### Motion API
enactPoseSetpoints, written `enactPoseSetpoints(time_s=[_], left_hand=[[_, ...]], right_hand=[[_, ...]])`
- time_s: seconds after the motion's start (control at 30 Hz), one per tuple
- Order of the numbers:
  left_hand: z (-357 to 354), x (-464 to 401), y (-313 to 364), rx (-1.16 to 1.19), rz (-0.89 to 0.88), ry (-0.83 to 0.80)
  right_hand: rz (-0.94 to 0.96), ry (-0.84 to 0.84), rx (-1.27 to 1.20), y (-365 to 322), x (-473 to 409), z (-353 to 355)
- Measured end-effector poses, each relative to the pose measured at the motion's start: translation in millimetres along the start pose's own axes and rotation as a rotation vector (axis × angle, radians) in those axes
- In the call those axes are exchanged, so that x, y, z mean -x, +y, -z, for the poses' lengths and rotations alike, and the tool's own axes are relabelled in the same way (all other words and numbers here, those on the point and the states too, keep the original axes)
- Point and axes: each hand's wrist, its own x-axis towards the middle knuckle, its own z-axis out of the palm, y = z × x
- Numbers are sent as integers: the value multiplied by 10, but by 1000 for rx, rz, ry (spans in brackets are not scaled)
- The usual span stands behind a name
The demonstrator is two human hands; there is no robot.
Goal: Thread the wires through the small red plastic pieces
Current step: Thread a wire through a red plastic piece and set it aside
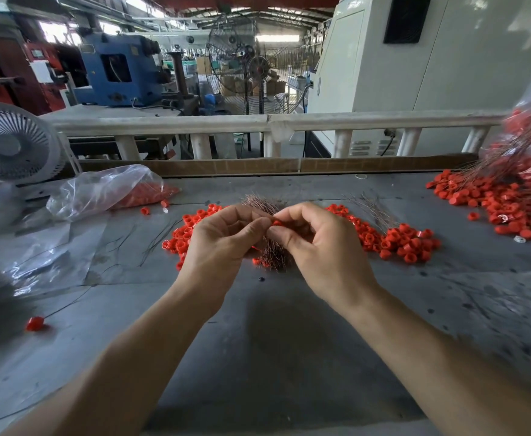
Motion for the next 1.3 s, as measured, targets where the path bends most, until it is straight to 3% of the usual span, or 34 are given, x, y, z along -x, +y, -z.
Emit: enactPoseSetpoints(time_s=[0.37,0.97,1.13,1.3], left_hand=[[-12,-14,-43,-135,-78,18],[38,-8,3,136,151,122],[30,-9,-1,77,193,158],[50,-18,-17,-41,179,180]], right_hand=[[-14,-82,88,-6,-19,43],[53,-136,129,-3,-3,79],[-8,-23,237,92,-74,205],[-219,202,461,329,-242,631]])
